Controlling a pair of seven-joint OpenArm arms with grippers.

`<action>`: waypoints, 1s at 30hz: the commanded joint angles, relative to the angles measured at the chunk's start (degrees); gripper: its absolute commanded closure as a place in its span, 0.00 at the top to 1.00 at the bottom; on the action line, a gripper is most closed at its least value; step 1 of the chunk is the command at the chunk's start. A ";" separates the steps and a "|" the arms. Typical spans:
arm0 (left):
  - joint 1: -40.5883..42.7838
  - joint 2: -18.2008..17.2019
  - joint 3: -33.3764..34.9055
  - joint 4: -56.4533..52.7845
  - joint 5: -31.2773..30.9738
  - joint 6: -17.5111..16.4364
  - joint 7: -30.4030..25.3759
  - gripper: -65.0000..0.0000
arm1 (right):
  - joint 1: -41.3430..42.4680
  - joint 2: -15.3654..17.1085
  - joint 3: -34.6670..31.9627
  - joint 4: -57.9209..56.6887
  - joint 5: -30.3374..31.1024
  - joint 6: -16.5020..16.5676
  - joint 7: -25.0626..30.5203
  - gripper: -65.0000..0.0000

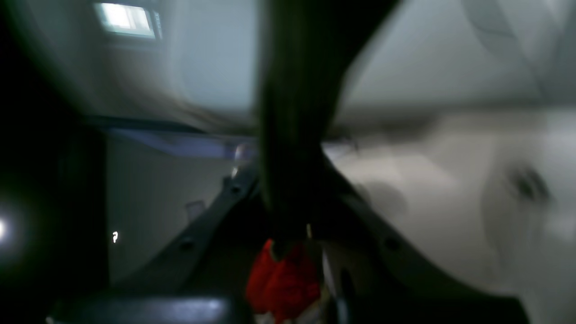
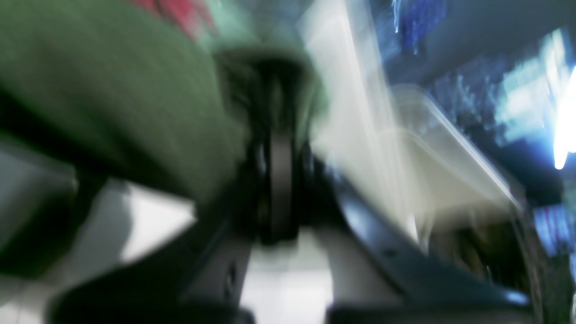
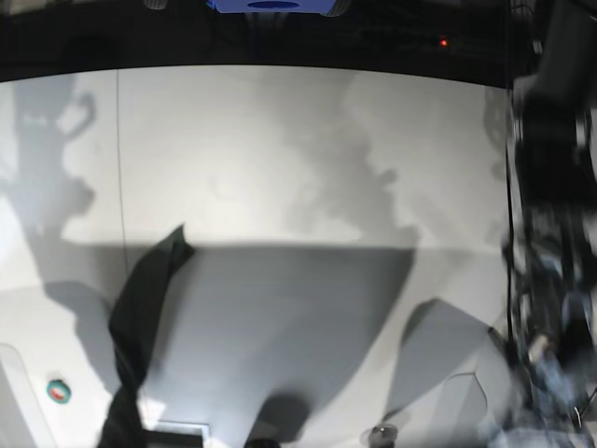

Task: Layout the t-shirt on the table in an organized manner, then fold the t-shirt properly
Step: 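Swing the lifted shirt and lay it flat, both grippers holding edges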

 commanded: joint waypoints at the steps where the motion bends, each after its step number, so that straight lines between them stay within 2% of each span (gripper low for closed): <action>1: 2.12 -0.83 -0.19 2.81 1.35 0.56 0.39 0.00 | -3.60 0.92 2.51 1.54 -0.47 0.88 0.39 0.00; 3: 11.70 -0.83 -0.37 5.63 1.35 0.56 0.39 0.00 | -15.29 -1.36 7.08 1.89 -0.47 3.16 1.45 0.00; 7: 27.70 0.23 -2.65 6.94 1.18 0.56 0.13 0.00 | -34.90 -9.63 13.93 -0.22 -2.23 5.63 7.87 0.00; 13: 40.18 4.71 -9.68 3.87 1.18 0.56 -9.37 0.00 | -47.12 -19.12 14.02 -12.09 -10.23 5.80 16.13 0.00; 20: 45.10 7.70 -19.35 -0.79 1.18 0.56 -16.49 0.00 | -52.74 -22.55 16.92 -12.97 -11.10 5.80 16.74 0.00; 25: 46.25 8.32 -23.75 -1.76 1.00 0.56 -18.86 0.00 | -53.09 -22.90 20.09 -12.97 -11.19 5.80 16.39 0.00; 30: 46.33 7.35 -28.94 -1.85 -6.30 0.56 -18.51 0.00 | -56.87 -23.43 25.19 -8.22 -11.19 5.36 16.39 0.00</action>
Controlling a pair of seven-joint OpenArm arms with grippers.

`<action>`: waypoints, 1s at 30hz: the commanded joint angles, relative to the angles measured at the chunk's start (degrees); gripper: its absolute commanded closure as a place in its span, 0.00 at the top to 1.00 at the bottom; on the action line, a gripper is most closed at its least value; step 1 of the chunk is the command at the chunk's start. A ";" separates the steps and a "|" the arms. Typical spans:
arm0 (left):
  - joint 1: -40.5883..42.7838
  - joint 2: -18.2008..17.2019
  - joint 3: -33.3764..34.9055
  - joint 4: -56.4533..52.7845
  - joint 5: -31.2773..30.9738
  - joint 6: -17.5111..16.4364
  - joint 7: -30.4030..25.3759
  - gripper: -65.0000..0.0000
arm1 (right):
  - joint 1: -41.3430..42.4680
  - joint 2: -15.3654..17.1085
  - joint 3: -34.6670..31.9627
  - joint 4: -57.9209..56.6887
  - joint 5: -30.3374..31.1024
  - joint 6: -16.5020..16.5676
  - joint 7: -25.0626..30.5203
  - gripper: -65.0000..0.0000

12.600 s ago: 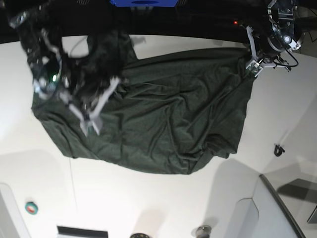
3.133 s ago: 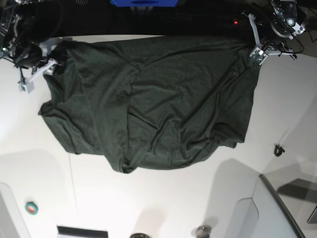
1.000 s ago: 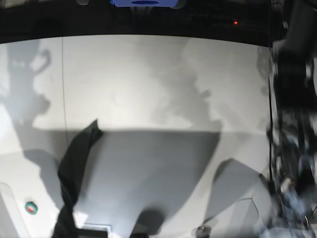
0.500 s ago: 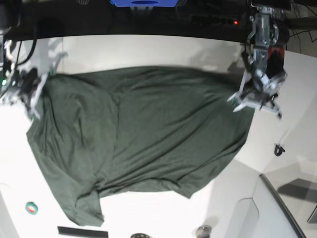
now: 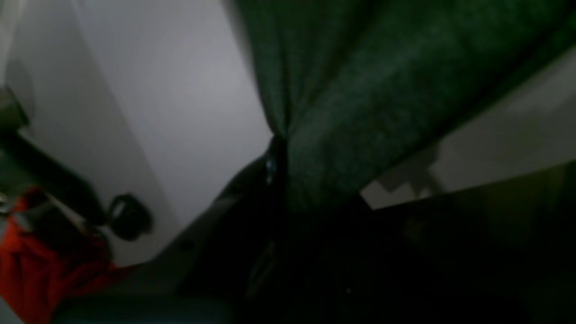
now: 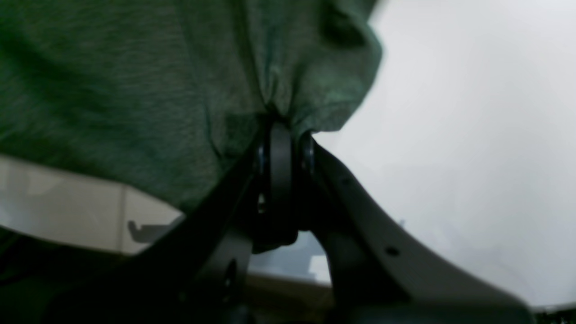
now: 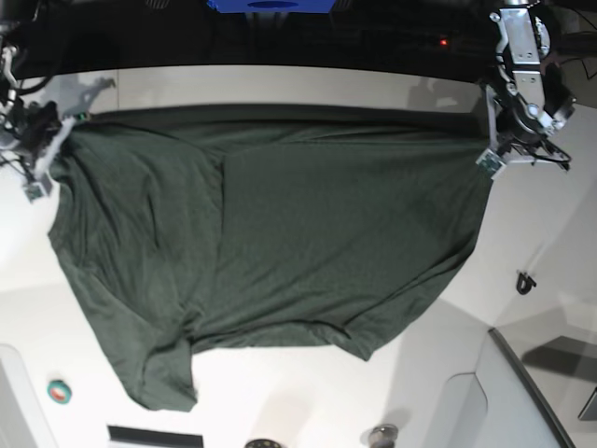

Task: Layout the t-shirt on the table in an organized manner, then fold the t-shirt properly
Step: 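Swing the lifted shirt and lay it flat, both grippers holding edges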

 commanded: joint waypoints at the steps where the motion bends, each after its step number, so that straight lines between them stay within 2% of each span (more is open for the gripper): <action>1: 0.59 -1.29 -0.79 0.42 -0.18 0.77 0.46 0.00 | -0.18 0.17 0.73 1.53 -0.44 -0.56 0.35 0.00; 5: 2.44 -1.02 0.53 -2.12 -1.24 1.87 0.20 0.00 | -0.62 -0.88 0.47 1.27 -0.44 -0.56 0.26 0.00; 8: 3.58 -0.85 1.32 -2.74 -1.33 3.28 0.20 0.00 | -0.62 -2.90 0.82 1.27 -0.44 -0.56 -1.32 0.00; 15: 4.81 -0.14 0.71 -3.00 -1.33 3.46 0.20 0.00 | -0.53 -3.61 0.91 0.12 -0.44 -0.83 -2.73 0.01; 20: 6.04 -0.23 0.71 -2.92 -1.33 3.46 0.28 0.00 | -0.62 -3.61 0.91 -1.11 -0.44 -5.66 -2.73 0.02; 25: 6.13 -0.32 0.71 -2.92 -1.24 3.46 0.46 0.00 | -0.97 -3.61 0.91 -1.11 -0.44 -6.01 -2.81 0.13; 30: 6.13 -0.14 0.71 -2.92 -0.97 3.46 0.55 0.00 | -1.06 -3.61 0.99 -1.11 -0.44 -6.10 -2.81 0.15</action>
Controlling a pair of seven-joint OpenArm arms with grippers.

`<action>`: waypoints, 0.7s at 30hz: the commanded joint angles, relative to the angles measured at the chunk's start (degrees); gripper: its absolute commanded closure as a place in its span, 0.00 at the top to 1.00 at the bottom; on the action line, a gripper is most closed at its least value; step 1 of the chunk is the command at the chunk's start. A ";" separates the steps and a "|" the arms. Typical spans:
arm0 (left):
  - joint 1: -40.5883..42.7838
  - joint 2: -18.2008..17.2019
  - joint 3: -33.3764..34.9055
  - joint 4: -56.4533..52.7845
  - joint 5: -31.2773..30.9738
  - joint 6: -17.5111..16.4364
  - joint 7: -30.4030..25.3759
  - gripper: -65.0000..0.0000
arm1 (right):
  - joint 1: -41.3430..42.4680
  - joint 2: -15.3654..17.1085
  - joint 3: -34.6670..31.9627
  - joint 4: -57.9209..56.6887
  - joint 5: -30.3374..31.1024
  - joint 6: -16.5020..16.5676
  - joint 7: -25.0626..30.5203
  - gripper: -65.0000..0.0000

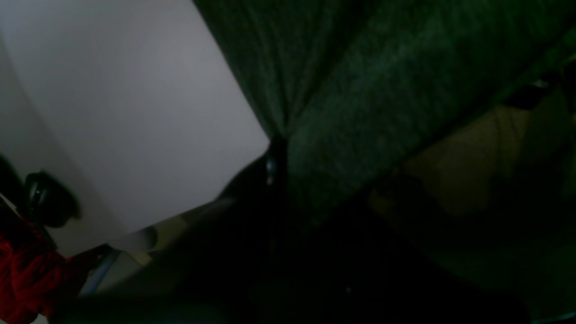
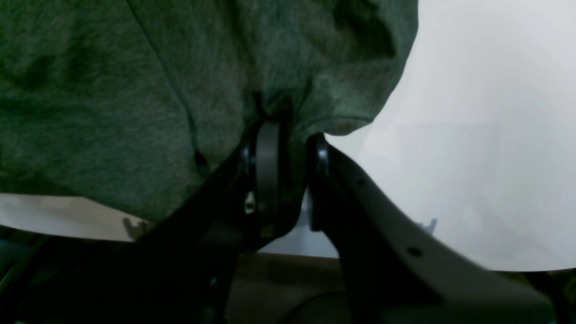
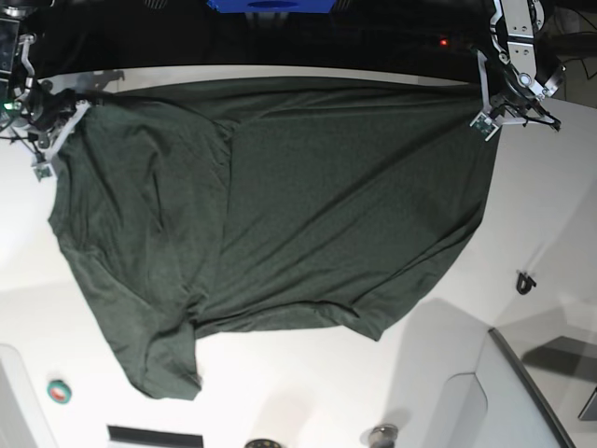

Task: Layout the t-shirt on the table in an organized manner, then fold the t-shirt properly
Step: 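Swing the lifted shirt and lay it flat, both grippers holding edges, then release the shirt with the left gripper and regrasp the edge lower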

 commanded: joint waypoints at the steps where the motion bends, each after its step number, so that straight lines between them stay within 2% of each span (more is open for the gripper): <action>1: 0.08 -0.60 -0.39 0.84 0.69 0.44 0.33 0.00 | -0.06 0.83 0.64 0.62 -0.07 -0.66 0.44 0.15; 4: 0.87 -0.51 -0.47 1.37 0.42 0.44 2.00 0.00 | -0.85 0.83 0.64 1.32 -0.07 -0.66 0.44 0.18; 6: 1.04 -0.51 -0.47 2.87 0.42 0.44 3.32 0.02 | -1.02 0.83 0.82 2.38 -0.07 -0.75 0.44 0.31; 8: 2.10 -0.51 -0.47 5.06 0.42 0.44 4.11 0.19 | -1.46 0.74 3.11 3.26 -0.07 -0.75 0.27 0.48; 10: 2.71 -0.51 -0.47 7.26 0.42 0.44 4.29 0.32 | -1.73 -0.14 5.04 4.22 -0.07 -0.75 -0.44 0.56; 15: 2.98 -0.51 -0.47 8.32 0.42 0.44 5.52 0.50 | -1.90 -0.40 8.21 7.65 -0.07 -0.75 -2.55 0.56; 19: 2.80 -0.51 -0.74 9.11 0.60 0.44 5.52 0.55 | -2.78 -0.49 10.40 11.61 -0.07 -0.75 -3.16 0.56; 21: 2.54 -0.43 -3.29 10.95 0.51 0.18 5.52 0.55 | -2.78 -0.58 11.28 13.01 -0.07 -0.75 -3.25 0.56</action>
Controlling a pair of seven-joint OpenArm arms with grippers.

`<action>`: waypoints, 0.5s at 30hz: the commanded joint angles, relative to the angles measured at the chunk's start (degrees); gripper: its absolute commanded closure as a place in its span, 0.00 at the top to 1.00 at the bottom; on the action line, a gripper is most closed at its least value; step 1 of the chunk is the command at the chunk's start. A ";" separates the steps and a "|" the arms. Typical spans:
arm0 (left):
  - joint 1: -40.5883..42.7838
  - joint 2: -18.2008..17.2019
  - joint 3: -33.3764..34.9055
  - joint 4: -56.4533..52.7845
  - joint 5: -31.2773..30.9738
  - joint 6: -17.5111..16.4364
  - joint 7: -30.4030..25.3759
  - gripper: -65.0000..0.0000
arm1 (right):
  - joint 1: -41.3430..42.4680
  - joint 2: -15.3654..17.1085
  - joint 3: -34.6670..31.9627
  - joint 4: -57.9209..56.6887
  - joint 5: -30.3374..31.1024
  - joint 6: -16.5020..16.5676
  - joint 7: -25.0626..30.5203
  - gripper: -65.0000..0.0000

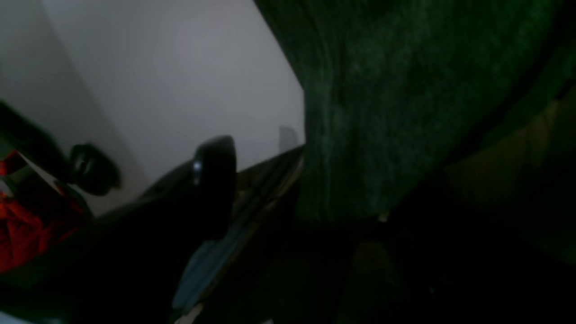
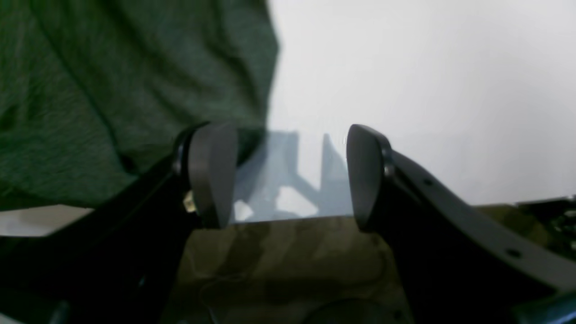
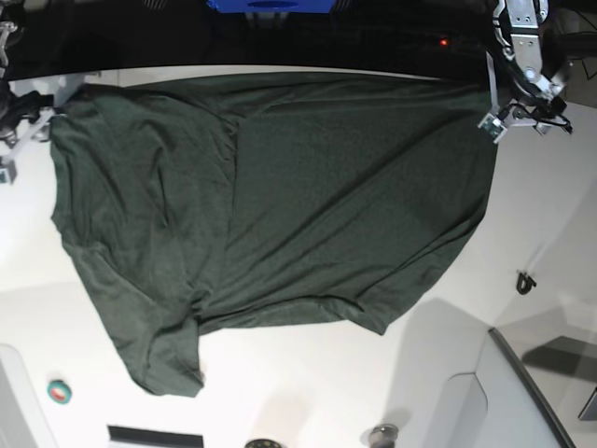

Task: Layout the t-shirt on the table in an organized manner, then fold the t-shirt properly
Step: 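Release the shirt with the left gripper and regrasp the edge lower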

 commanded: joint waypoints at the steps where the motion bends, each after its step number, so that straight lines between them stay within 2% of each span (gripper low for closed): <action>1: -0.22 -1.06 -1.94 1.97 1.08 0.66 0.38 0.55 | 0.10 0.95 0.66 1.37 0.17 -0.51 0.68 0.56; 5: -0.48 -1.41 -4.75 3.29 1.08 0.66 0.38 0.57 | 0.28 1.13 0.31 1.37 0.17 -0.51 0.77 0.56; 15: -1.10 0.17 -4.40 2.59 1.17 0.57 0.38 0.57 | 2.39 0.78 0.05 1.28 0.17 -0.24 0.60 0.56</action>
